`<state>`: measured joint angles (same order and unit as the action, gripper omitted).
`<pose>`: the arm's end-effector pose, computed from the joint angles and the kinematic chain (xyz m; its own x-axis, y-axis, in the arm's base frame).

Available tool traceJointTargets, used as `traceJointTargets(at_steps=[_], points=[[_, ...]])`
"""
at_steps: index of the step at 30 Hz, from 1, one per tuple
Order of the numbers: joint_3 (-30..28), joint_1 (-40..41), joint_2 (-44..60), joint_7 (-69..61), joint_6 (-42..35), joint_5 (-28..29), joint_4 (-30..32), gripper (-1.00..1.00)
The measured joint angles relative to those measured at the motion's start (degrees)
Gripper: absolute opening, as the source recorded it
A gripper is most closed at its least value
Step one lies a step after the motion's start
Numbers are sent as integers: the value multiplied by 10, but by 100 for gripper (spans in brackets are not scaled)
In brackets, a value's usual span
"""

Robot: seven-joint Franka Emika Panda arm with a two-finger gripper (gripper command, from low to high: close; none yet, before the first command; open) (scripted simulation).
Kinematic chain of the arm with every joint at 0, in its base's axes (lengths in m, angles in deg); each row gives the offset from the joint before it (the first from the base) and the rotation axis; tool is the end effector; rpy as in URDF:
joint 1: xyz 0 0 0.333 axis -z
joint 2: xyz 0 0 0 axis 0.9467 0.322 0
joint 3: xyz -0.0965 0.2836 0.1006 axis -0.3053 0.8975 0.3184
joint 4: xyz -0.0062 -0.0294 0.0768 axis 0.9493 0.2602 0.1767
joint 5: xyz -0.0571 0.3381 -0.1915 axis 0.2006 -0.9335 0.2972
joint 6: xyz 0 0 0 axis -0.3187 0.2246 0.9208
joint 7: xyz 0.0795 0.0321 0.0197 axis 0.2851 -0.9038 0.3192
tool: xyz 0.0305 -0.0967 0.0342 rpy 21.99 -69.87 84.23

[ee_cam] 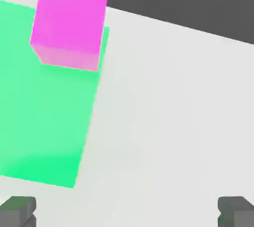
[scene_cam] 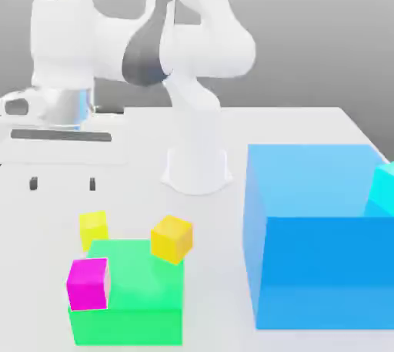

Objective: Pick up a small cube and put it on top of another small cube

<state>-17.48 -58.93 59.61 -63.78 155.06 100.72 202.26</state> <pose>0.2848 -0.2117 0.2461 0.8557 -0.5081 0.0976 -0.5113 -0.8594 0.0089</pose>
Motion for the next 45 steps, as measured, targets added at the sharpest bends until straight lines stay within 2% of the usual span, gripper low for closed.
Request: traceJointTargets(at_steps=[3, 5, 8, 9, 11, 12, 18, 20, 23, 25, 28, 34, 45], points=[[-41, 0, 56, -83, 47, -30, 40, 0], [-29, -14, 102, -147, 84, -111, 41, 0], [114, 93, 168, -253, 134, -261, 31, 0], [164, 136, 189, -278, 150, -294, 27, 0], [248, 213, 230, -302, 184, -325, 19, 0], [271, 236, 242, -304, 195, -327, 17, -100], [281, 246, 248, -306, 199, -329, 16, -100], [252, 220, 226, -293, 181, -313, 20, -100], [180, 174, 169, -225, 136, -220, 33, -100], [171, 183, 128, -181, 103, -158, 40, -100], [179, 197, 69, -149, 52, -120, 47, -100], [241, 159, 9, -50, -36, -133, 19, -100], [352, 72, -88, 123, -196, -194, -44, -100]])
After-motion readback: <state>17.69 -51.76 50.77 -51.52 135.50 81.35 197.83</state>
